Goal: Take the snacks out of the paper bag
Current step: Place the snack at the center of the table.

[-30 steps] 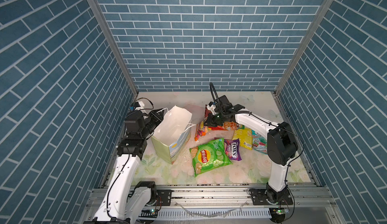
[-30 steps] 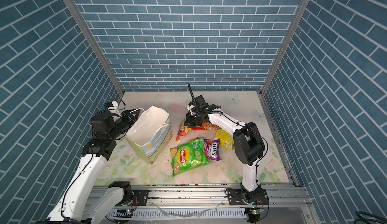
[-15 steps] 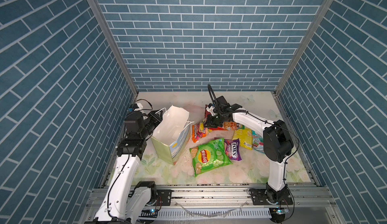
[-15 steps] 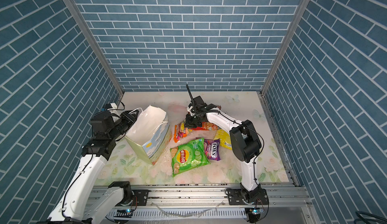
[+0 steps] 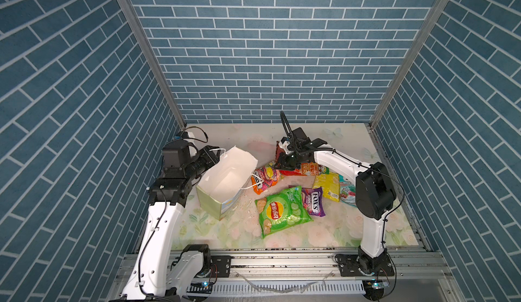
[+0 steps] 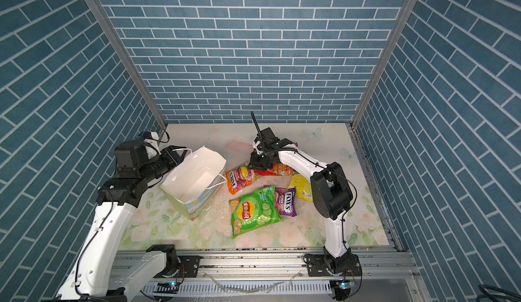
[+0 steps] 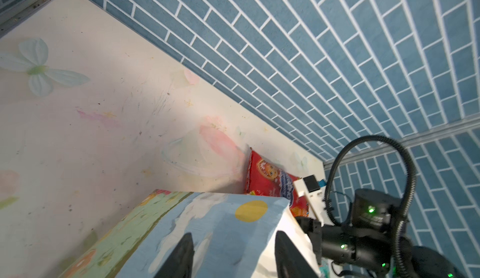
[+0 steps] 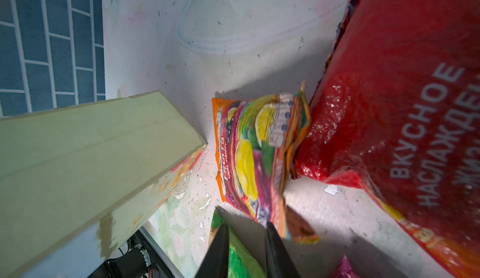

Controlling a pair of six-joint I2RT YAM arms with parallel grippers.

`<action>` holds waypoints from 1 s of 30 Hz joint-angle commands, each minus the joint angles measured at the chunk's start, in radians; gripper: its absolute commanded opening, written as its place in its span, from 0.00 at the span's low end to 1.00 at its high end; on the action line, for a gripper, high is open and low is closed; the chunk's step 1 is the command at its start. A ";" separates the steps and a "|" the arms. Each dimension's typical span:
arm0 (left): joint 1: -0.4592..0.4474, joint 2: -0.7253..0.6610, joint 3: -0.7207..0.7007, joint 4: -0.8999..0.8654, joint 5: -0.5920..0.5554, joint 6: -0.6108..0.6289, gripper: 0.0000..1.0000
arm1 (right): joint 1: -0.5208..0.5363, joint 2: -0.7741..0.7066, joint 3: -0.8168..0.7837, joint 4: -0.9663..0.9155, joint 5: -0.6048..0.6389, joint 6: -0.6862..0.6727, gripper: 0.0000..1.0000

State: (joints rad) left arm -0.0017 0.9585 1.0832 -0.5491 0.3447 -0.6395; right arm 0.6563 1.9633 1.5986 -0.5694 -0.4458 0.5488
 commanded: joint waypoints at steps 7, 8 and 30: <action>0.069 0.065 -0.086 0.172 0.152 -0.095 0.30 | 0.003 -0.076 0.041 -0.005 0.022 0.019 0.26; 0.069 0.077 -0.078 0.187 0.158 -0.104 0.28 | 0.005 -0.081 0.041 -0.004 0.022 0.020 0.26; 0.075 0.189 -0.205 0.835 0.165 -0.603 0.21 | 0.046 -0.149 0.120 -0.007 0.048 0.019 0.29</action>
State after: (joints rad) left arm 0.0669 1.1584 0.9100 0.1474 0.5327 -1.1656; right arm 0.6960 1.8492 1.6913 -0.5606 -0.4217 0.5713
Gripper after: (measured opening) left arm 0.207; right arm 0.285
